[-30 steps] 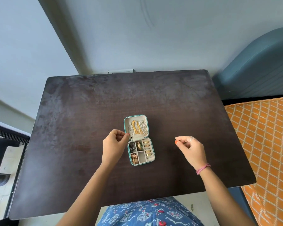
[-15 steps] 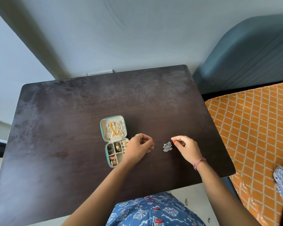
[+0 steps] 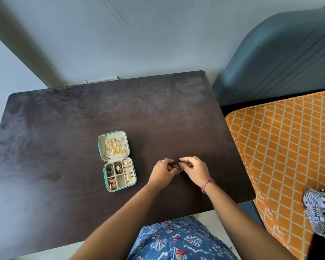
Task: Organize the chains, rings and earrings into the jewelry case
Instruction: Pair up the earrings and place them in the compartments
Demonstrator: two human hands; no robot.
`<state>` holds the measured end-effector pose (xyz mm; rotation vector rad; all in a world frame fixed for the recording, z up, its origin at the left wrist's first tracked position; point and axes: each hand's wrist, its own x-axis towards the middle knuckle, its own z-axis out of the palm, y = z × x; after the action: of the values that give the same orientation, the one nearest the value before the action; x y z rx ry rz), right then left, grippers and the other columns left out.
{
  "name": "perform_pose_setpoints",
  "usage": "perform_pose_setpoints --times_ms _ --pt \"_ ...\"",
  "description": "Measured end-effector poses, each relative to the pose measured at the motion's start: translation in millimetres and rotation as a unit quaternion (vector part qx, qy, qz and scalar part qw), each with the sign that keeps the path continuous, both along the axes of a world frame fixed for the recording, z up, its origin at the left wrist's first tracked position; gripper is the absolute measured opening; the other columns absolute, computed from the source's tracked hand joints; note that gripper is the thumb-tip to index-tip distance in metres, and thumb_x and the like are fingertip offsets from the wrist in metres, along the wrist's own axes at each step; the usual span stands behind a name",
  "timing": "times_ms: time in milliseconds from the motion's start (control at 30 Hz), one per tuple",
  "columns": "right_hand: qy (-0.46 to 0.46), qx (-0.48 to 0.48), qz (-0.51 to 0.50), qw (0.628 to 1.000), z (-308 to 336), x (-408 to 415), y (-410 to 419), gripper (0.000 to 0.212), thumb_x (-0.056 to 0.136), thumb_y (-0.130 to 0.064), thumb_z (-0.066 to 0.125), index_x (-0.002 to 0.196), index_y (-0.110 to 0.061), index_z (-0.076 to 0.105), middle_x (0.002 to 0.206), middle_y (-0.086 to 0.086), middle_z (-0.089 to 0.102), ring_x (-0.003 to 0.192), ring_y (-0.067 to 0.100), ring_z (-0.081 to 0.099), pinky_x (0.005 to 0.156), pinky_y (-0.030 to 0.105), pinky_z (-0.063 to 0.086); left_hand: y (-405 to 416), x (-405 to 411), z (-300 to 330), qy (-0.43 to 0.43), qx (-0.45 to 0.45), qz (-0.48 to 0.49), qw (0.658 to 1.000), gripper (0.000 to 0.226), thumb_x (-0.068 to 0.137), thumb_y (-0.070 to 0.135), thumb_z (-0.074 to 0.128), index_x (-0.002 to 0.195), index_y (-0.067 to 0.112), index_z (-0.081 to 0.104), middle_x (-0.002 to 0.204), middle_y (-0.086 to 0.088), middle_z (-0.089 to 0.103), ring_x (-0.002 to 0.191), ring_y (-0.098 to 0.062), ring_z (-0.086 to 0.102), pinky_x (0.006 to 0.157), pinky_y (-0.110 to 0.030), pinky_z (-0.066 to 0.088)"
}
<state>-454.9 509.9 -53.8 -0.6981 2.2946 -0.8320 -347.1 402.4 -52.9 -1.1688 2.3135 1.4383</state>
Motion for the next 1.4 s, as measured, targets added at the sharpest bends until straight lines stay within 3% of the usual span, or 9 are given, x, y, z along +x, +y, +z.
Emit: perform_pose_setpoints --times_ms 267,433,533,633,733,833,933,1100,1400 --pt "-0.021 0.004 0.01 1.0 -4 -4 0 0.018 0.09 -0.02 0.063 0.107 -0.018 0.071 0.103 -0.004 0.064 0.093 0.009 0.061 0.082 0.016 0.046 8 -5 -5 -0.001 -0.081 0.009 0.997 0.02 0.092 0.027 0.06 0.109 0.019 0.064 0.105 -0.001 0.055 0.094 -0.015 0.059 0.083 -0.027 0.048" --pt "-0.07 -0.035 -0.046 0.996 -4 -7 6 0.016 0.093 -0.022 0.059 0.104 -0.018 0.069 0.101 -0.007 0.068 0.093 0.005 0.061 0.073 0.006 0.041 5 3 -5 0.064 -0.005 0.088 0.994 0.008 0.091 0.021 0.063 0.099 0.02 0.065 0.099 0.003 0.062 0.084 -0.006 0.061 0.081 -0.02 0.048" --pt "-0.099 -0.064 -0.054 0.992 -3 -7 8 0.015 0.093 -0.022 0.058 0.103 -0.019 0.069 0.102 -0.01 0.067 0.095 0.0 0.061 0.075 0.005 0.044 2 9 -1 0.094 0.041 0.114 0.988 0.006 0.091 0.022 0.063 0.096 0.024 0.064 0.097 0.008 0.066 0.089 -0.003 0.061 0.079 -0.014 0.045" --pt "-0.122 -0.096 -0.063 0.986 1 -5 7 0.014 0.094 -0.018 0.057 0.102 -0.018 0.068 0.103 -0.012 0.069 0.097 -0.003 0.062 0.077 0.004 0.043 -1 14 3 0.127 0.071 0.141 0.979 0.008 0.091 0.019 0.064 0.094 0.027 0.063 0.1 0.011 0.069 0.095 -0.002 0.063 0.087 -0.017 0.048" --pt "-0.133 -0.112 -0.068 0.982 10 -3 1 0.013 0.093 -0.015 0.058 0.103 -0.017 0.065 0.098 -0.011 0.069 0.091 -0.005 0.062 0.079 0.007 0.045 -5 15 11 0.167 0.093 0.182 0.964 0.01 0.089 0.015 0.067 0.094 0.023 0.065 0.099 0.009 0.072 0.095 -0.002 0.066 0.085 -0.016 0.05" --pt "-0.136 -0.138 -0.06 0.979 22 -3 -6 0.017 0.093 -0.013 0.058 0.108 -0.018 0.065 0.098 -0.011 0.069 0.092 -0.006 0.062 0.084 0.009 0.045 -12 17 21 0.219 0.133 0.224 0.94 0.017 0.088 0.013 0.068 0.102 0.023 0.067 0.099 0.003 0.073 0.096 -0.007 0.068 0.085 -0.024 0.054" --pt "-0.143 -0.171 -0.047 0.974 37 -4 -14 0.021 0.093 -0.014 0.058 0.111 -0.022 0.067 0.103 -0.009 0.071 0.099 -0.001 0.064 0.09 0.013 0.045 -22 18 34 0.248 0.145 0.222 0.932 0.021 0.09 0.015 0.066 0.106 0.028 0.067 0.101 0.0 0.073 0.094 -0.008 0.068 0.084 -0.031 0.055" --pt "-0.162 -0.237 -0.054 0.957 70 -5 -31 0.02 0.091 -0.009 0.06 0.1 -0.025 0.069 0.095 -0.008 0.073 0.094 0.003 0.068 0.086 0.016 0.05 -37 21 61 0.294 0.149 0.224 0.917 0.017 0.091 0.013 0.064 0.102 0.026 0.068 0.1 0.0 0.073 0.093 -0.004 0.066 0.085 -0.015 0.048" --pt "-0.137 -0.288 -0.047 0.947 114 1 -59 0.018 0.087 -0.003 0.064 0.091 -0.019 0.072 0.082 -0.008 0.074 0.085 0.006 0.07 0.079 0.016 0.052 -56 24 97 0.327 0.14 0.202 0.912 0.017 0.092 0.005 0.059 0.096 0.02 0.068 0.089 0.002 0.071 0.081 0.002 0.065 0.077 -0.012 0.048"
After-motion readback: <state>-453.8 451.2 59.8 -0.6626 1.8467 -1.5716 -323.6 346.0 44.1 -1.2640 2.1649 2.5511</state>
